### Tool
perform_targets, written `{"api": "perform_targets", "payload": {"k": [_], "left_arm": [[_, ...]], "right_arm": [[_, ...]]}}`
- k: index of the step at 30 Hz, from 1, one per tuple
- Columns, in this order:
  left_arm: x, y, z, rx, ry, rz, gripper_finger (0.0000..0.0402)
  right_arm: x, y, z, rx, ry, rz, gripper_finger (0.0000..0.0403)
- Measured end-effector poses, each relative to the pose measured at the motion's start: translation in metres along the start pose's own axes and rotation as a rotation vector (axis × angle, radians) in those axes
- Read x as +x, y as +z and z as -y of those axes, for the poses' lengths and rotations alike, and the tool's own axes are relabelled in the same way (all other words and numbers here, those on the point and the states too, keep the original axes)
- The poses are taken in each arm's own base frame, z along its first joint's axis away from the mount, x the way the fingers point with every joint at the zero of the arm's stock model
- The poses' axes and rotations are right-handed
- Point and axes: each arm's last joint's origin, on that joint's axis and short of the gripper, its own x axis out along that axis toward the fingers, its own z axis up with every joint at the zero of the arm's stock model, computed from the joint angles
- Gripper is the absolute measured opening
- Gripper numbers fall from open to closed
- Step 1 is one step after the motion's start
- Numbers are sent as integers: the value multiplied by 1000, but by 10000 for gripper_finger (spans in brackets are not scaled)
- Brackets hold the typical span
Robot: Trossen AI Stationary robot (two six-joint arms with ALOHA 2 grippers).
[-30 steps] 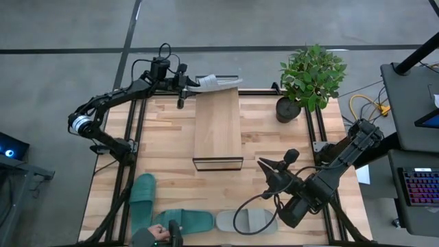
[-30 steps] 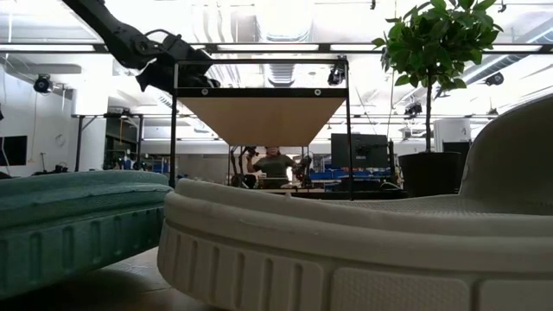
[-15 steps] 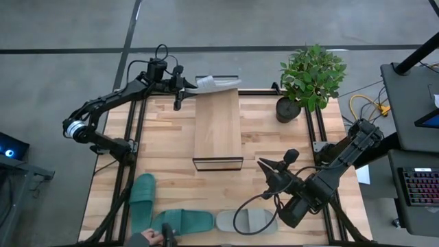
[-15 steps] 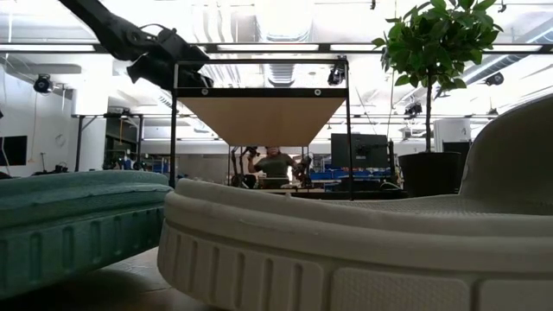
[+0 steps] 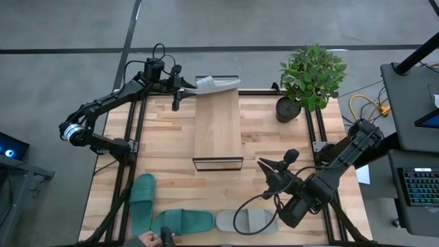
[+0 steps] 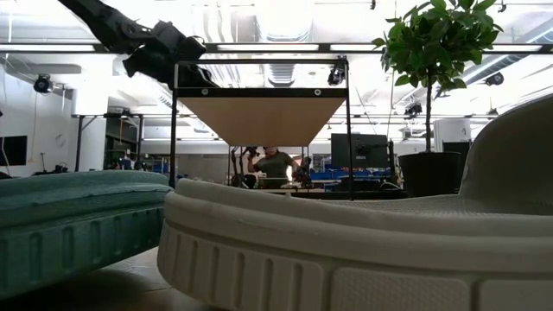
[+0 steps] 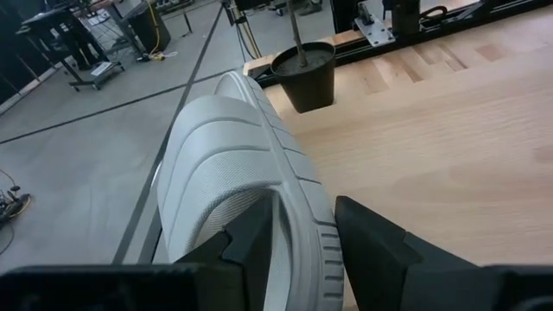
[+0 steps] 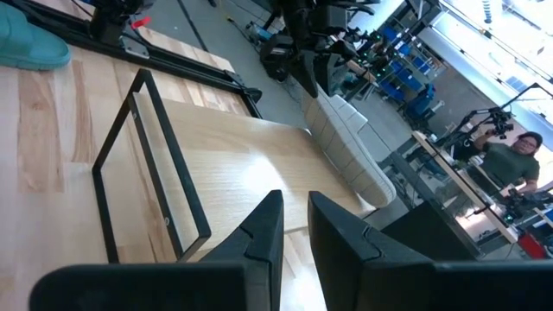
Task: Pick and place slides into the shelf
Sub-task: Put the right gray slide on the shelf
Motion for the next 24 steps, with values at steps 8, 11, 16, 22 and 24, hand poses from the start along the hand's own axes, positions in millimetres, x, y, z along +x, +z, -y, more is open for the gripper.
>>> {"api": "perform_targets", "payload": {"k": [8, 11, 16, 22, 24], "left_arm": [[1, 2, 7, -26, -125, 64, 112], [3, 4, 12, -28, -180, 96, 112], [1, 7, 12, -6, -148, 86, 112], [-3, 11, 12, 17, -100, 66, 112], [-3, 8, 12, 72, -54, 20, 112]], "right_arm": [[0, 0, 0, 0, 1, 0, 47], [0, 0, 0, -1, 1, -1, 47], [0, 0, 0, -3, 2, -2, 47], [0, -1, -1, -4, 21, -16, 47], [0, -1, -1, -3, 21, -16, 47]]}}
